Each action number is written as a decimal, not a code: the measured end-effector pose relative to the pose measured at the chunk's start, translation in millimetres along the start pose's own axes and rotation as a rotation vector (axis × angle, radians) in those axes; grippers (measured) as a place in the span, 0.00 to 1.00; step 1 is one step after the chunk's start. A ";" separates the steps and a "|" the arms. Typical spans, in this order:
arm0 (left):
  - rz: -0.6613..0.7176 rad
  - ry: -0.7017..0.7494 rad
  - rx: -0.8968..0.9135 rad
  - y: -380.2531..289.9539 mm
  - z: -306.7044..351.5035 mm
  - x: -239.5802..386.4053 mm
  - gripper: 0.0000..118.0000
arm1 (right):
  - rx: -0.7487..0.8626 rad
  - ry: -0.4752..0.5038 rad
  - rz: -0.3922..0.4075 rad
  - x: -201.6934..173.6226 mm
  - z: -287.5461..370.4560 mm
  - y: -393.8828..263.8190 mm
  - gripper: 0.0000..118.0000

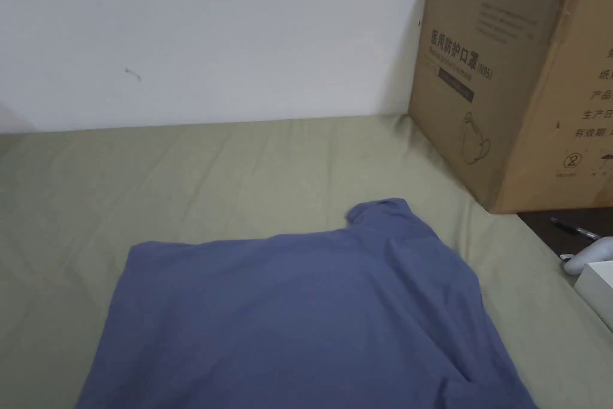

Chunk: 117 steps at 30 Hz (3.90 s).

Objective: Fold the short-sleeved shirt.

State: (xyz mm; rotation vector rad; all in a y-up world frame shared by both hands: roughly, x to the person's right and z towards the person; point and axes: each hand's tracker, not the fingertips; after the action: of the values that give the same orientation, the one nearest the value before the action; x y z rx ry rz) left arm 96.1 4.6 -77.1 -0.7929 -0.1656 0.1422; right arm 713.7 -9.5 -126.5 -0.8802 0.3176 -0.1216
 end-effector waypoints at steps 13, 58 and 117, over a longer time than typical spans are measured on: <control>-0.118 0.142 -0.061 -41.6 -17.9 -26.6 1.00 | -0.059 -0.137 0.029 -7.7 -22.4 -10.2 1.00; 0.178 0.104 -0.295 13.8 -7.9 6.1 0.98 | 0.434 0.122 0.079 -187.4 84.7 17.7 0.00; 0.195 0.071 -0.165 36.2 24.7 21.4 0.03 | -0.257 -0.058 0.099 -54.5 41.8 55.0 0.07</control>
State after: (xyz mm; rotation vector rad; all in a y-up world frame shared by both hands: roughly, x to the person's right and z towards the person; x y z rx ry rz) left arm 109.8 50.9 -84.0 -0.9773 -0.0325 0.2874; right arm 674.2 68.9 -132.1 -1.1180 0.3260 0.0377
